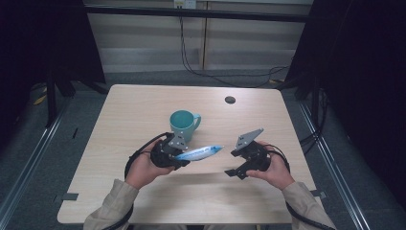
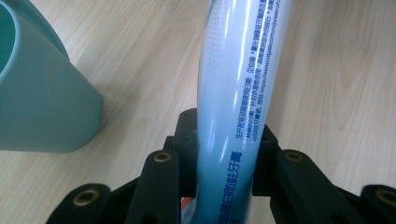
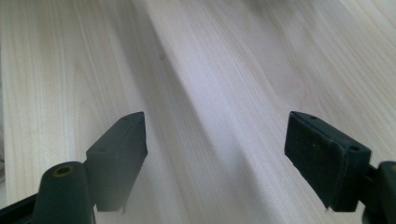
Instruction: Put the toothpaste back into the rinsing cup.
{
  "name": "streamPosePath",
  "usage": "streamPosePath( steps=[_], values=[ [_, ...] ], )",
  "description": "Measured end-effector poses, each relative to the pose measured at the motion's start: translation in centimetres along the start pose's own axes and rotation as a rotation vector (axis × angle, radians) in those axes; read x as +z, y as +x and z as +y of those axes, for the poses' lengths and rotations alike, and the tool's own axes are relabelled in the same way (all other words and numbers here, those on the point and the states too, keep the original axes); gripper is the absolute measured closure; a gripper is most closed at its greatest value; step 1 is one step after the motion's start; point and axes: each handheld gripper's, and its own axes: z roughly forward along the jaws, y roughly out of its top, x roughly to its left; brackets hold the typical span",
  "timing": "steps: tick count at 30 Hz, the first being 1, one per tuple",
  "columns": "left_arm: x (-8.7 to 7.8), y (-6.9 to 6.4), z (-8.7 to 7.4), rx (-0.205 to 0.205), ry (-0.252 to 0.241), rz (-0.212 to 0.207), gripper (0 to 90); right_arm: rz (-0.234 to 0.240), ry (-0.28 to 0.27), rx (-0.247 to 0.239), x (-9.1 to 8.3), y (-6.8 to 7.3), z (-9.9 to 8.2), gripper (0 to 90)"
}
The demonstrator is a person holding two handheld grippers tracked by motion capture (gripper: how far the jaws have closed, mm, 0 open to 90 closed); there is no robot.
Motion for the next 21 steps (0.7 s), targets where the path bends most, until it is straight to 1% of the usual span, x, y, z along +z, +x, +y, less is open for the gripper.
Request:
streamPosePath(
  steps=[3, 4, 5, 6, 7, 8, 9, 10, 12, 13, 14, 15, 17, 18, 19, 20, 21],
  values=[
    [0.2, -0.1, 0.0, -0.011, -0.006, -0.002, 71.3, 0.007, -0.006, -0.001, 0.3, 0.0, 0.1, 21.3],
    [0.2, -0.1, 0.0, -0.014, -0.011, -0.008, 71.3, 0.0, -0.008, -0.005, 0.3, 0.1, 0.2, 21.3],
    [0.3, -0.1, -0.1, -0.013, -0.012, -0.01, 71.4, 0.007, -0.022, -0.004, 0.4, 0.2, 0.5, 21.4],
    [0.3, -0.1, -0.1, -0.013, -0.012, -0.01, 71.4, 0.007, -0.022, -0.004, 0.4, 0.2, 0.5, 21.4],
    [0.4, -0.2, -0.1, -0.019, -0.019, -0.015, 71.4, 0.005, -0.028, -0.016, 0.5, 0.3, 0.8, 22.7],
    [0.4, -0.2, -0.1, -0.019, -0.019, -0.015, 71.4, 0.005, -0.028, -0.016, 0.5, 0.3, 0.8, 22.7],
    [0.5, -0.3, -0.1, -0.02, -0.021, -0.015, 71.4, 0.019, -0.038, -0.02, 0.5, 0.4, 1.1, 23.3],
    [0.5, -0.3, -0.1, -0.019, -0.021, -0.018, 71.4, 0.019, -0.038, -0.02, 0.5, 0.4, 1.1, 23.3],
    [0.6, -0.3, -0.1, -0.019, -0.022, -0.023, 71.4, 0.016, -0.053, -0.041, 0.6, 0.5, 1.6, 24.2],
    [0.7, -0.3, -0.2, -0.014, -0.022, -0.032, 71.4, 0.016, -0.059, -0.042, 0.5, 0.5, 1.7, 24.2],
    [0.7, -0.3, -0.2, -0.014, -0.022, -0.032, 71.4, 0.016, -0.059, -0.042, 0.5, 0.5, 1.7, 24.2],
    [0.7, -0.3, -0.3, -0.017, -0.022, -0.04, 71.4, 0.005, -0.075, -0.053, 0.2, 0.4, 2.0, 24.9],
    [0.7, -0.3, -0.3, -0.018, -0.017, -0.042, 71.4, -0.004, -0.092, -0.071, -0.2, 0.2, 2.4, 25.2],
    [0.7, -0.3, -0.3, -0.018, -0.017, -0.042, 71.4, -0.004, -0.092, -0.071, -0.2, 0.2, 2.4, 25.2],
    [0.8, -0.2, -0.3, -0.013, -0.017, -0.043, 71.4, -0.004, -0.104, -0.086, -0.6, 0.2, 2.8, 27.4],
    [0.8, -0.2, -0.3, -0.013, -0.017, -0.043, 71.4, -0.004, -0.104, -0.086, -0.6, 0.2, 2.8, 27.4],
    [0.8, -0.2, -0.2, -0.01, -0.017, -0.045, 71.4, -0.011, -0.103, -0.098, -0.8, 0.2, 3.1, 27.8]
  ],
)
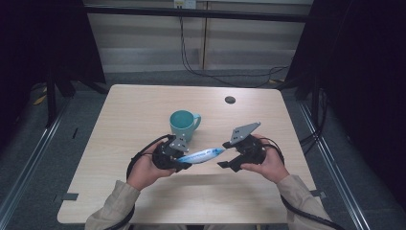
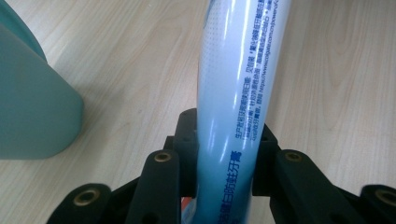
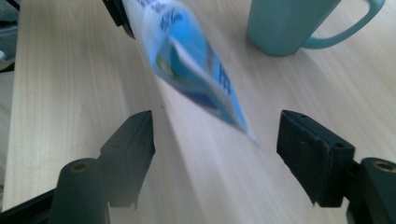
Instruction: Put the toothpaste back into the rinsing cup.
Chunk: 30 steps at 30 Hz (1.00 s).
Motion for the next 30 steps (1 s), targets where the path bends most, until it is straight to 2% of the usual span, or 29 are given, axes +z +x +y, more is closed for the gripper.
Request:
streamPosePath(
  steps=[3, 7, 9, 10, 11, 15, 18, 22, 24, 26, 29, 30],
  values=[
    [0.1, -0.1, 0.1, 0.0, 0.001, -0.007, 71.4, 0.007, 0.003, -0.037, 0.2, 0.1, 0.9, 33.7],
    [0.2, -0.2, 0.2, 0.008, -0.001, -0.009, 71.4, 0.015, 0.007, -0.063, 0.6, 0.3, 1.6, 39.3],
    [0.3, -0.2, 0.3, 0.006, 0.003, -0.013, 71.5, 0.033, 0.018, -0.068, 0.7, 0.5, 1.8, 46.7],
    [0.3, -0.2, 0.3, 0.016, 0.011, -0.011, 71.4, 0.045, 0.02, -0.074, 0.9, 0.6, 1.8, 47.4],
    [0.3, -0.2, 0.4, 0.015, 0.009, -0.013, 71.4, 0.044, 0.028, -0.08, 1.1, 0.7, 1.8, 52.0],
    [0.4, -0.3, 0.5, 0.029, 0.026, -0.014, 71.3, 0.044, 0.063, -0.097, 1.3, 0.9, 1.8, 58.3],
    [0.6, -0.2, 0.6, 0.034, 0.038, -0.026, 70.9, 0.035, 0.112, -0.12, 1.5, 1.2, 1.8, 65.4],
    [0.8, 0.0, 0.2, 0.027, 0.008, -0.056, 67.4, 0.016, 0.149, -0.135, 1.3, 1.5, 2.1, 75.4],
    [0.8, 0.1, -0.1, 0.027, -0.015, -0.075, 65.3, 0.022, 0.141, -0.131, 0.9, 1.6, 2.2, 78.0],
    [0.8, 0.1, 0.0, 0.051, -0.015, -0.076, 62.7, 0.027, 0.149, -0.136, 0.7, 1.7, 2.3, 80.5],
    [0.7, 0.2, 0.0, 0.055, -0.027, -0.06, 57.4, 0.024, 0.135, -0.131, 0.6, 1.7, 2.3, 82.2],
    [0.7, 0.2, 0.0, 0.06, -0.034, -0.052, 57.4, 0.04, 0.136, -0.134, 0.5, 1.6, 2.3, 82.9]
  ],
)
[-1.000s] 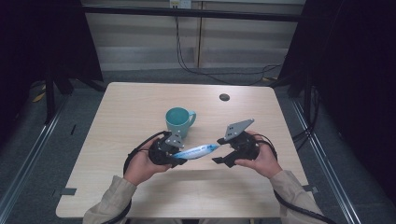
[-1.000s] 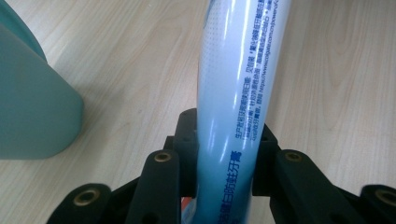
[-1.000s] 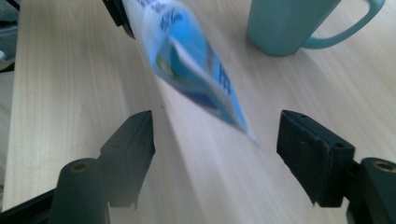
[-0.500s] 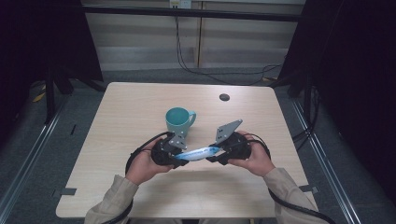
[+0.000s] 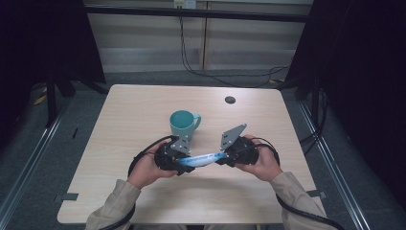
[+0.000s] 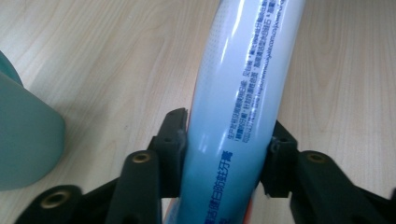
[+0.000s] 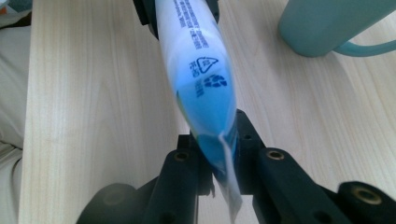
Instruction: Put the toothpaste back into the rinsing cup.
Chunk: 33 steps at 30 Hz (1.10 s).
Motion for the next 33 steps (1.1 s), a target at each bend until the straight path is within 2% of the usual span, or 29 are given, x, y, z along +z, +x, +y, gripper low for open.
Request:
streamPosePath(
  steps=[1, 2, 3, 4, 9, 11, 14, 16, 20, 25, 27, 29, 33],
  values=[
    [-0.1, 0.0, 0.1, 0.0, -0.003, 0.014, 53.8, -0.01, -0.008, 0.01, -0.1, 0.0, 0.0, 83.7],
    [-0.1, 0.0, 0.2, 0.009, 0.002, 0.022, 43.7, -0.005, -0.021, 0.016, -0.2, 0.0, 0.1, 84.9],
    [-0.2, 0.0, 0.3, 0.017, 0.003, 0.029, 43.7, -0.005, -0.021, 0.016, -0.2, 0.0, 0.1, 84.9],
    [-0.2, -0.1, 0.5, 0.021, -0.001, 0.04, 36.8, -0.006, -0.022, 0.008, -0.3, 0.0, 0.3, 85.4],
    [-0.5, -0.2, 1.2, 0.053, 0.018, 0.079, 31.2, -0.011, -0.045, 0.013, -0.6, -0.2, 0.4, 85.7],
    [-0.6, -0.3, 1.6, 0.075, 0.035, 0.1, 30.2, -0.014, -0.031, 0.015, -0.7, -0.2, 0.5, 85.7],
    [-0.6, -0.5, 2.5, 0.096, 0.057, 0.091, 31.3, -0.006, -0.019, 0.013, -0.5, -0.2, 0.5, 85.7],
    [-0.5, -0.7, 2.9, 0.099, 0.067, 0.086, 31.3, -0.002, -0.029, 0.014, -0.5, -0.2, 0.5, 85.7],
    [-0.1, -1.1, 3.5, 0.115, 0.085, 0.075, 32.7, -0.012, -0.016, 0.007, -0.3, 0.0, 0.6, 85.8],
    [0.4, -1.3, 3.7, 0.115, 0.08, 0.07, 38.4, -0.004, -0.025, 0.006, -0.3, 0.1, 0.7, 85.8],
    [0.5, -1.2, 3.9, 0.12, 0.091, 0.079, 44.7, -0.006, -0.024, 0.002, -0.3, 0.1, 0.8, 85.8],
    [0.5, -1.1, 3.8, 0.106, 0.088, 0.07, 50.6, -0.004, -0.018, 0.0, -0.2, 0.1, 0.8, 85.8],
    [0.4, -1.3, 4.0, 0.129, 0.111, 0.066, 55.0, 0.006, -0.023, 0.002, -0.2, 0.1, 0.8, 85.5]
  ],
)
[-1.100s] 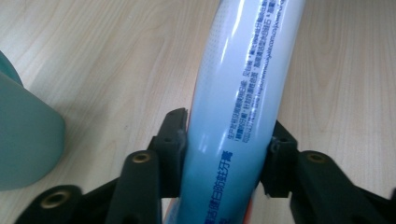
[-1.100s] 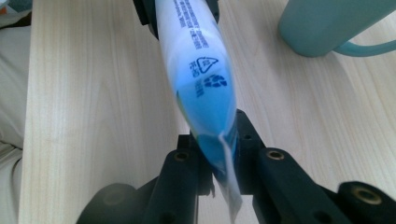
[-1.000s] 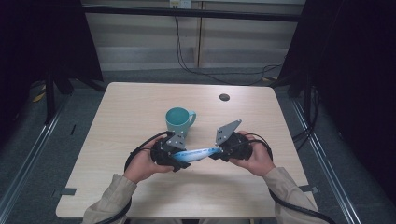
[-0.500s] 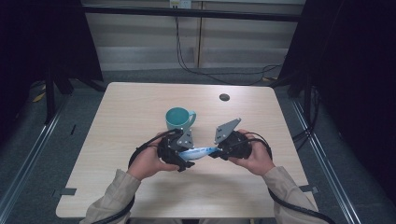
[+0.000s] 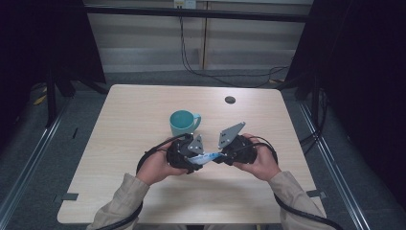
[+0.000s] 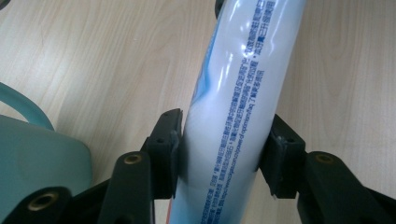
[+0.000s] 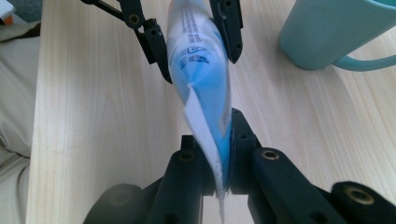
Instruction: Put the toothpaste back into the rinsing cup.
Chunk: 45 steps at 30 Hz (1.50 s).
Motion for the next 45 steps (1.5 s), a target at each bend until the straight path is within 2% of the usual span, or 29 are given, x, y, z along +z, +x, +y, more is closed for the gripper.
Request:
streamPosePath(
  steps=[4, 5, 6, 8, 9, 12, 13, 14, 15, 16, 17, 18, 19, 22, 23, 24, 25, 26, 27, 31, 34, 35, 37, 41, 45],
  values=[
    [-0.2, -0.1, 0.1, -0.008, 0.012, -0.004, 61.4, 0.012, -0.007, -0.001, 0.0, 0.0, 0.1, 84.0],
    [-0.5, -0.2, 0.2, 0.004, 0.017, 0.017, 64.2, 0.011, -0.016, 0.003, -0.1, 0.0, 0.1, 81.8],
    [-0.5, -0.2, 0.2, 0.004, 0.017, 0.017, 65.6, 0.011, -0.016, 0.003, -0.1, 0.0, 0.1, 81.8],
    [-0.8, -0.1, 0.1, -0.014, 0.007, 0.005, 67.8, 0.012, -0.03, 0.006, -0.2, -0.1, 0.2, 75.7],
    [-1.1, 0.1, -0.1, -0.025, 0.004, -0.004, 69.8, 0.001, -0.049, 0.007, -0.4, -0.1, 0.2, 69.8],
    [-1.3, 0.2, -0.4, -0.038, 0.0, -0.003, 70.6, -0.025, -0.067, 0.026, -0.5, -0.2, -0.1, 66.9],
    [-1.4, 0.4, -0.6, -0.044, -0.001, -0.006, 70.6, -0.019, -0.078, 0.034, -0.6, -0.4, -0.4, 61.3],
    [-1.5, 0.5, -0.7, -0.049, -0.004, -0.01, 70.7, -0.037, -0.079, 0.049, -0.6, -0.5, -0.6, 49.8],
    [-1.8, 0.7, -1.2, -0.079, -0.024, -0.003, 70.7, -0.049, -0.11, 0.072, -0.8, -0.7, -1.1, 40.7],
    [-1.8, 0.7, -1.2, -0.079, -0.024, -0.003, 70.6, -0.049, -0.11, 0.072, -0.8, -0.7, -1.1, 40.7],
    [-2.2, 1.1, -1.6, -0.104, -0.037, 0.002, 70.6, -0.063, -0.125, 0.093, -1.0, -1.0, -1.8, 32.8],
    [-2.2, 1.1, -1.6, -0.104, -0.037, 0.002, 70.5, -0.063, -0.125, 0.093, -1.0, -1.0, -1.8, 32.8],
    [-2.6, 1.4, -2.1, -0.129, -0.057, 0.003, 70.5, -0.071, -0.124, 0.119, -1.0, -1.1, -2.5, 27.4],
    [-3.1, 1.7, -2.4, -0.142, -0.072, 0.011, 70.4, -0.068, -0.132, 0.137, -0.9, -1.1, -3.3, 24.2],
    [-3.5, 2.0, -2.7, -0.168, -0.103, 0.017, 70.3, -0.079, -0.144, 0.158, -0.9, -1.2, -4.0, 21.1],
    [-3.5, 2.0, -2.7, -0.168, -0.103, 0.017, 70.3, -0.079, -0.144, 0.158, -0.9, -1.2, -4.0, 21.1],
    [-3.8, 2.2, -2.9, -0.193, -0.134, 0.02, 70.3, -0.08, -0.138, 0.174, -0.7, -1.2, -4.7, 19.9],
    [-3.8, 2.2, -2.9, -0.193, -0.134, 0.02, 70.3, -0.08, -0.138, 0.174, -0.7, -1.2, -4.7, 19.9],
    [-4.0, 2.3, -3.0, -0.203, -0.144, 0.023, 70.3, -0.078, -0.127, 0.193, -0.3, -1.2, -5.4, 18.8],
    [-4.6, 2.7, -3.3, -0.242, -0.193, 0.036, 70.2, -0.073, -0.121, 0.205, 0.6, -0.7, -6.4, 16.9],
    [-4.8, 3.0, -3.4, -0.241, -0.2, 0.038, 70.3, -0.07, -0.105, 0.216, 1.2, -0.5, -6.9, 15.7],
    [-4.9, 3.0, -3.4, -0.264, -0.215, 0.042, 70.2, -0.065, -0.105, 0.22, 1.4, -0.5, -7.1, 15.4],
    [-5.1, 3.2, -3.5, -0.282, -0.24, 0.047, 70.2, -0.067, -0.107, 0.243, 1.9, -0.3, -7.8, 14.3],
    [-5.4, 3.4, -3.4, -0.296, -0.258, 0.043, 70.2, -0.074, -0.1, 0.26, 2.5, -0.1, -8.6, 14.2],
    [-5.6, 3.8, -3.5, -0.338, -0.297, 0.047, 70.2, -0.073, -0.076, 0.276, 3.6, 0.4, -9.3, 14.0]
  ],
)
